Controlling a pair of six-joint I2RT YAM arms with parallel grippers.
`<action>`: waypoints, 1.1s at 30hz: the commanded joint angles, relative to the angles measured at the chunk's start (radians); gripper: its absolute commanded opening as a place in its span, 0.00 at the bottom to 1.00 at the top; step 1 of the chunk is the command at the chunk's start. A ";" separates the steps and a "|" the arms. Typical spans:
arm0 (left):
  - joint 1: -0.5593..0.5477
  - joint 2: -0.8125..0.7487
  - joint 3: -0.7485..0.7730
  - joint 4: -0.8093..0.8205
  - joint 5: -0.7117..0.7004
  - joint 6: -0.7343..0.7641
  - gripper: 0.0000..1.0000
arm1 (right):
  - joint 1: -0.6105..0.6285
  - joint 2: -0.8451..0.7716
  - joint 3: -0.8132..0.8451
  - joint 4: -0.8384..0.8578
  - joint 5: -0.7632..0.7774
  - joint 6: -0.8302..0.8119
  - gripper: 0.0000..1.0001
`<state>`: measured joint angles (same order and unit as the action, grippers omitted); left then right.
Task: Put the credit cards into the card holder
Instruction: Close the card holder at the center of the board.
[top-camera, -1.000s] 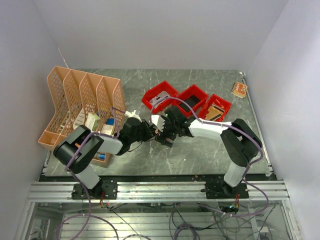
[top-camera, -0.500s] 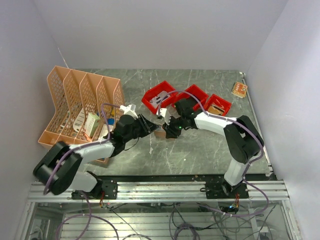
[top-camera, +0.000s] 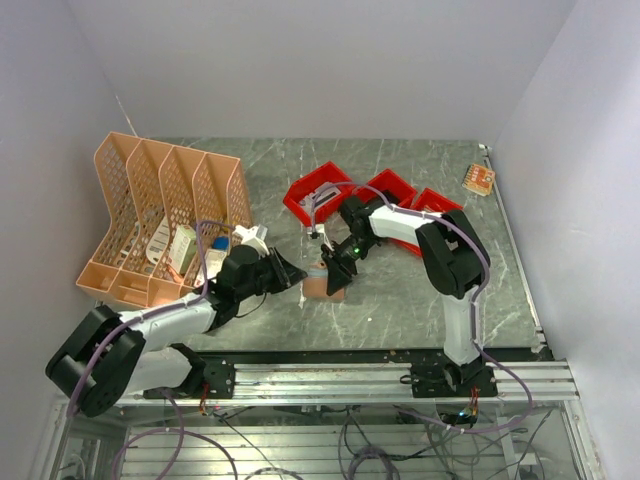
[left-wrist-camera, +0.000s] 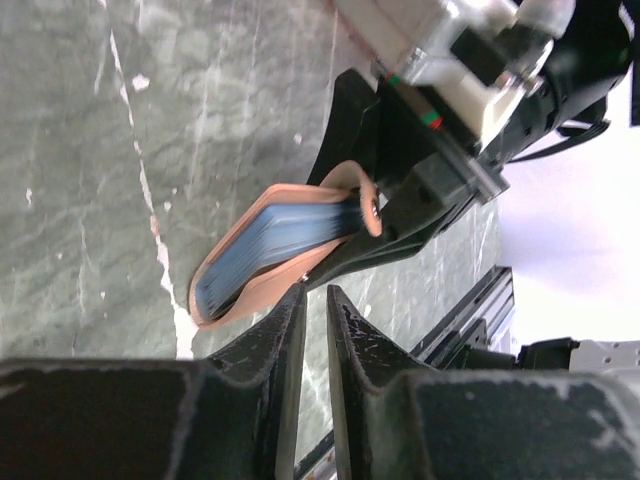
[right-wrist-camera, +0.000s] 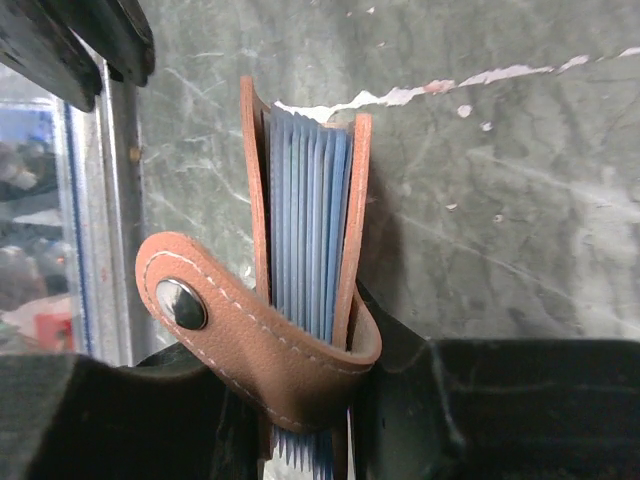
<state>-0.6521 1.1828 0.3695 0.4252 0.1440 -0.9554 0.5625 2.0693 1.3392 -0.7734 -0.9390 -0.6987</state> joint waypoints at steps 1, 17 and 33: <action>-0.018 0.037 -0.017 0.095 0.074 -0.010 0.25 | 0.002 0.061 0.023 -0.061 0.006 0.030 0.28; -0.061 0.390 0.081 0.142 -0.007 -0.012 0.12 | -0.003 -0.012 -0.004 0.033 0.122 0.109 0.69; -0.061 0.348 0.152 0.121 0.022 0.043 0.13 | -0.159 -0.245 0.011 0.114 0.295 0.015 0.96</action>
<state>-0.7105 1.5623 0.4728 0.5121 0.1505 -0.9527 0.4305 1.9026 1.3312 -0.6838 -0.6487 -0.6224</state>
